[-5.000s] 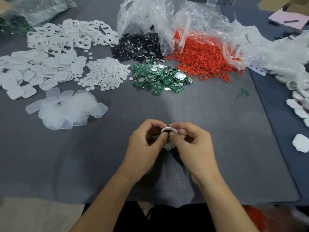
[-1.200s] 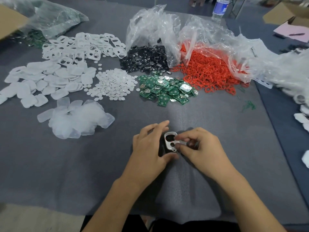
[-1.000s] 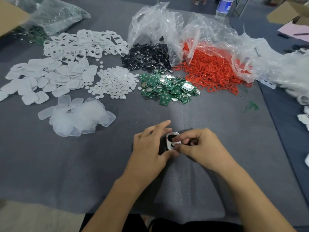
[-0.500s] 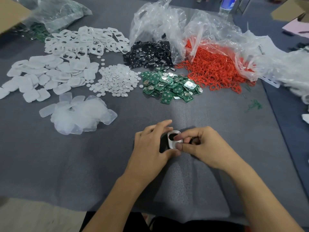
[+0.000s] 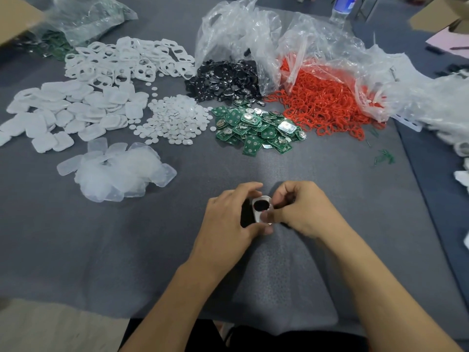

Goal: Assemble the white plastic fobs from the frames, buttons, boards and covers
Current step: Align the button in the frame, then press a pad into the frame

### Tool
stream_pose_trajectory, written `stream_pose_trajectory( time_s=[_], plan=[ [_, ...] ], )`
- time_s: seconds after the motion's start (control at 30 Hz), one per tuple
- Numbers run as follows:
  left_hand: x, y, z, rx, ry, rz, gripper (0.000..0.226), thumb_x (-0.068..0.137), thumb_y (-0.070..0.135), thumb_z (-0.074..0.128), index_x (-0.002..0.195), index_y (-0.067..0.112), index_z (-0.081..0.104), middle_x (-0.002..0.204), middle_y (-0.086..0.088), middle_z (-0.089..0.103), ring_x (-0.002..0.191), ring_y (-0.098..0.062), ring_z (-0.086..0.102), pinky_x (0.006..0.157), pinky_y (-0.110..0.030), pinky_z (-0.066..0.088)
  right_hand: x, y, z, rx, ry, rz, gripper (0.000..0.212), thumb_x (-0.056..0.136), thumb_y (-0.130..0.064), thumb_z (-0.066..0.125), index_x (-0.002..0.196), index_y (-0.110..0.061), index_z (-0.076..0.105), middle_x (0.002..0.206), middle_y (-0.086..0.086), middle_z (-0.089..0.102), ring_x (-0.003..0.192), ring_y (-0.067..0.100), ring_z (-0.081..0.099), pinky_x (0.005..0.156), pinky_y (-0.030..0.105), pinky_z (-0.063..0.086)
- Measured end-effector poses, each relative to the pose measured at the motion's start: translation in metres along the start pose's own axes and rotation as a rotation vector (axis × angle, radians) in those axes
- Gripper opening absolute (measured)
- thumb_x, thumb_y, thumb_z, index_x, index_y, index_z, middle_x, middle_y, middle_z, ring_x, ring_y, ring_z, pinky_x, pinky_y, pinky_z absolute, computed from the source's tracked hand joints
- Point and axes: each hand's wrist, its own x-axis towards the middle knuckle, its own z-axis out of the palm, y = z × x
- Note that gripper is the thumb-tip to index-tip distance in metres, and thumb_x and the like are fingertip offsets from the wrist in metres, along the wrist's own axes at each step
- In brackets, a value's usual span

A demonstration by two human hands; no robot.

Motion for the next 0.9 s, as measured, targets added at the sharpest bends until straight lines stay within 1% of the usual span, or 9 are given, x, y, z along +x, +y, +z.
stream_pose_trajectory(
  time_s=[0.07,0.13,0.23,0.33,0.47,0.53,0.67,0.8,0.9],
  plan=[
    [0.000,0.000,0.000,-0.039,0.003,-0.009,0.071,0.067,0.037,0.091,0.129,0.040,0.057,0.118,0.025,0.066,0.112,0.005,0.054,0.101,-0.018,0.034,-0.001,-0.001,0.001,-0.011,0.025,0.007,0.036,0.057,-0.020,0.096,0.070,-0.019,0.063,0.061,-0.006,0.063,0.052,0.012,0.055,0.055,0.028,0.045],
    [0.000,0.001,-0.001,-0.078,0.001,-0.016,0.069,0.065,0.033,0.092,0.125,0.040,0.057,0.116,0.024,0.067,0.111,0.001,0.058,0.102,-0.028,0.043,-0.005,0.001,0.004,-0.009,0.072,-0.014,0.036,0.058,-0.019,0.095,0.073,-0.022,0.062,0.066,-0.006,0.067,0.054,0.007,0.057,0.056,0.027,0.047],
    [-0.001,0.002,-0.001,-0.083,0.005,-0.011,0.069,0.066,0.030,0.092,0.125,0.039,0.058,0.117,0.022,0.067,0.111,-0.001,0.058,0.102,-0.035,0.046,-0.014,0.008,0.013,-0.002,0.160,-0.095,0.032,0.062,-0.017,0.092,0.067,-0.025,0.061,0.067,-0.011,0.067,0.051,-0.001,0.054,0.054,0.016,0.043],
    [-0.002,0.002,-0.001,-0.068,0.007,-0.013,0.069,0.067,0.030,0.092,0.127,0.036,0.058,0.120,0.021,0.067,0.115,-0.002,0.057,0.104,-0.035,0.045,-0.023,0.014,0.020,0.002,0.228,-0.175,0.026,0.067,-0.017,0.089,0.062,-0.028,0.066,0.062,-0.013,0.064,0.049,-0.001,0.056,0.049,0.008,0.038],
    [-0.003,0.003,-0.001,-0.053,0.002,-0.016,0.069,0.070,0.030,0.091,0.130,0.033,0.058,0.121,0.020,0.066,0.117,-0.003,0.056,0.105,-0.034,0.044,-0.028,0.018,0.022,-0.090,0.294,-0.292,0.016,0.071,-0.021,0.088,0.073,-0.032,0.077,0.075,-0.010,0.067,0.067,0.003,0.062,0.061,0.018,0.049],
    [-0.004,0.004,-0.001,-0.048,0.004,-0.014,0.070,0.070,0.030,0.092,0.131,0.032,0.057,0.121,0.019,0.067,0.117,-0.003,0.056,0.104,-0.033,0.044,-0.030,0.019,0.023,-0.109,0.310,-0.330,0.012,0.073,-0.021,0.088,0.078,-0.029,0.079,0.077,-0.011,0.067,0.071,0.002,0.062,0.063,0.015,0.047],
    [-0.004,0.004,-0.002,-0.040,0.006,-0.012,0.071,0.071,0.031,0.092,0.132,0.032,0.057,0.123,0.019,0.066,0.117,-0.002,0.055,0.104,-0.028,0.042,-0.032,0.022,0.025,-0.102,0.334,-0.351,0.012,0.076,-0.019,0.086,0.081,-0.027,0.079,0.081,-0.012,0.067,0.075,0.001,0.062,0.067,0.010,0.046],
    [-0.004,0.002,-0.001,-0.055,0.000,-0.026,0.069,0.072,0.034,0.091,0.132,0.034,0.056,0.124,0.020,0.066,0.118,0.002,0.054,0.103,-0.019,0.040,-0.037,0.024,0.024,-0.021,0.332,-0.356,0.016,0.080,-0.018,0.083,0.081,-0.033,0.077,0.080,-0.015,0.070,0.078,0.000,0.064,0.069,0.005,0.043],
    [-0.005,0.002,-0.002,-0.056,-0.009,-0.040,0.073,0.074,0.036,0.089,0.137,0.038,0.054,0.127,0.021,0.064,0.122,0.004,0.052,0.104,-0.013,0.037,-0.040,0.028,0.023,0.059,0.335,-0.305,0.017,0.085,-0.020,0.078,0.082,-0.036,0.075,0.083,-0.019,0.072,0.080,-0.002,0.066,0.072,0.006,0.045]
  ],
)
